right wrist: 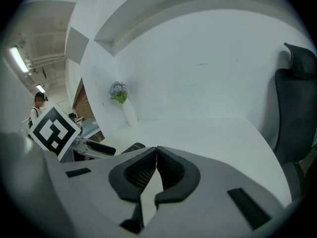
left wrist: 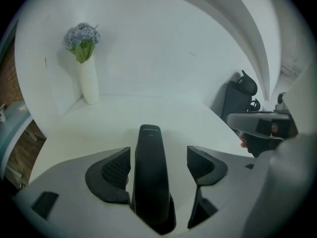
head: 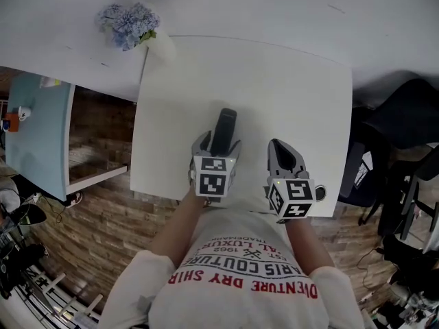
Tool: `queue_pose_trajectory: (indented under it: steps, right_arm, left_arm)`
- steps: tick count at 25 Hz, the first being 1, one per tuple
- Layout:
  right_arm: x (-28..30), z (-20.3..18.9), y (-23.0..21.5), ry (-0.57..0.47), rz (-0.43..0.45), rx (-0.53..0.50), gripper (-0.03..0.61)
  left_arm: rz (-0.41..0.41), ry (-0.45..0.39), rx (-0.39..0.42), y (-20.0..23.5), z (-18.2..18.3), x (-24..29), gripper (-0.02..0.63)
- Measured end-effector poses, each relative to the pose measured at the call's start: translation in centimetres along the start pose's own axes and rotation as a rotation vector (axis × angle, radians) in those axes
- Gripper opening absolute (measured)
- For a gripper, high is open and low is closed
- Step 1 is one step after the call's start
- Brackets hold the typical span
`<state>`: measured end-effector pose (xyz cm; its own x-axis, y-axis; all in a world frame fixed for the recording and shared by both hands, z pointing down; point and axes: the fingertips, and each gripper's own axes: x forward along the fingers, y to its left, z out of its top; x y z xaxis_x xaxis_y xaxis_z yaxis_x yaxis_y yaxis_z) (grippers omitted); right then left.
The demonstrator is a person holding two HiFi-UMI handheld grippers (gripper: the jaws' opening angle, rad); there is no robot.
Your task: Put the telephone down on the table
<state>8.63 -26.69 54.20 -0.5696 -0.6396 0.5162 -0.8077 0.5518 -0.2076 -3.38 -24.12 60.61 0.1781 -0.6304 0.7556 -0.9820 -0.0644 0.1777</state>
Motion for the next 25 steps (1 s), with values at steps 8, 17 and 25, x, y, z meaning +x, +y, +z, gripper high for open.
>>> queue_pose_trajectory:
  steps: [8,17,25]
  right_arm:
    - [-1.5,1.6,1.1,-0.07,0.002,-0.037,0.025]
    - [-3.2,6.6,0.5,-0.217,-0.035,-0.104,0.025]
    - [-5.4,10.9,0.7,-0.37,-0.03,-0.224,0.025]
  left_arm:
    - [0.03,-0.107,0.06,-0.7,3.3,-3.5,0.027]
    - [-0.015,-0.383,0.144,-2.6,10.0,-8.0,0.025]
    - [-0.055,-0.629,0.223,-4.2,14.4,-12.6,0.025]
